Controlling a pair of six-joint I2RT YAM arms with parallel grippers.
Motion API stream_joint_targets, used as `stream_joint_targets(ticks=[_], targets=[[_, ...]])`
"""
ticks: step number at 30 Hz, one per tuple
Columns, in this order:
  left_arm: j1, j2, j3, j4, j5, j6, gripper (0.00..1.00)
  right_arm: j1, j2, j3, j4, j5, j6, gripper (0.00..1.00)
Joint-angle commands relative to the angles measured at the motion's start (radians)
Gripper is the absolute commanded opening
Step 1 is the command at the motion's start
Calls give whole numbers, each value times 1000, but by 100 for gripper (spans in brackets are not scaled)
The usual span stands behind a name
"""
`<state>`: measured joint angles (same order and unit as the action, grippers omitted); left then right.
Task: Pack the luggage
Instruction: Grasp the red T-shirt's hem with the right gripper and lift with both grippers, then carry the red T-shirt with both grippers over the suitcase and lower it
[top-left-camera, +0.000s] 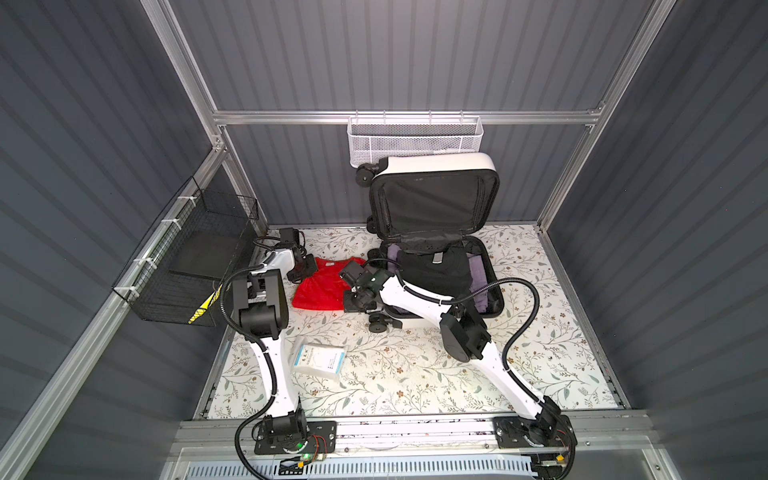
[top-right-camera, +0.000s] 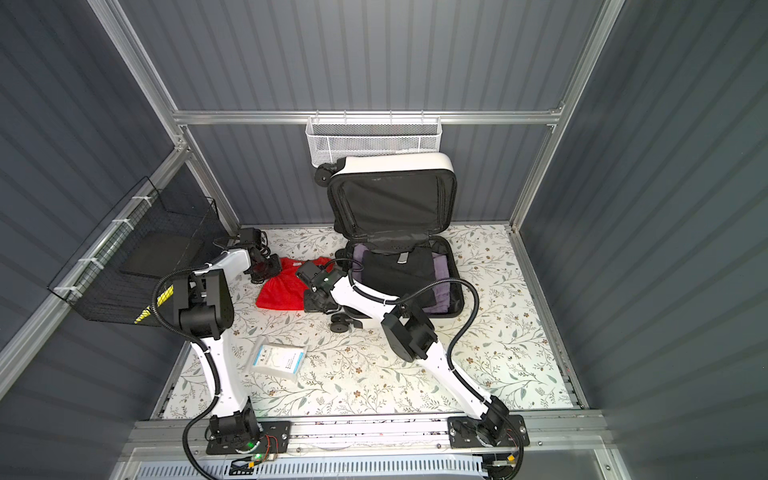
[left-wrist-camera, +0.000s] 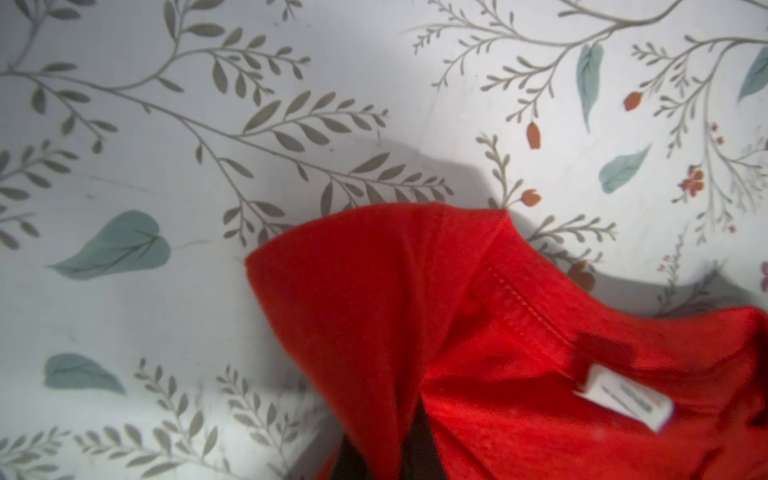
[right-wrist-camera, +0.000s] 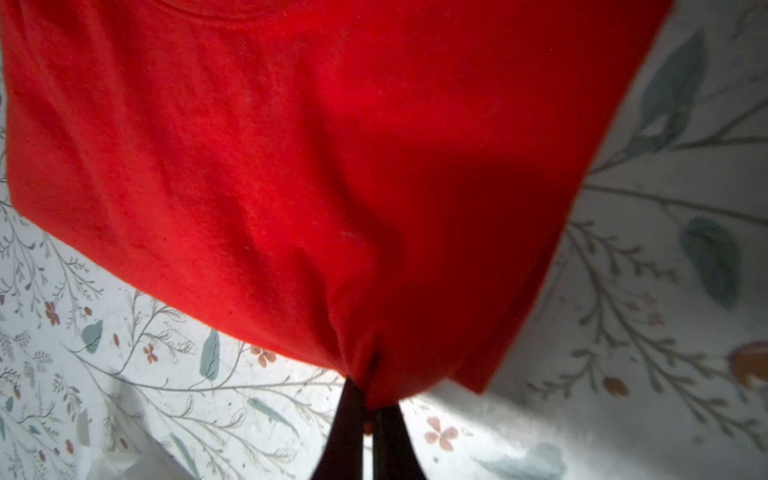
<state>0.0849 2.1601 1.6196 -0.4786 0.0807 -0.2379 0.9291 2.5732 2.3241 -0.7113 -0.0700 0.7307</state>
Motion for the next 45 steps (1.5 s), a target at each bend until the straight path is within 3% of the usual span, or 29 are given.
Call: stream_joint_targets(ticks=[1, 20, 33, 45], targets=[[6, -102, -18, -28, 53, -27, 0, -15, -115, -4, 1, -37, -47, 0], [-28, -487, -88, 0, 154, -179, 0, -41, -449, -76, -63, -78, -182, 0], [-226, -576, -32, 10, 129, -297, 0, -141, -806, -468, 30, -57, -204, 0], [-512, -516, 21, 90, -35, -413, 0, -409, -1174, -915, 97, -145, -248, 0]])
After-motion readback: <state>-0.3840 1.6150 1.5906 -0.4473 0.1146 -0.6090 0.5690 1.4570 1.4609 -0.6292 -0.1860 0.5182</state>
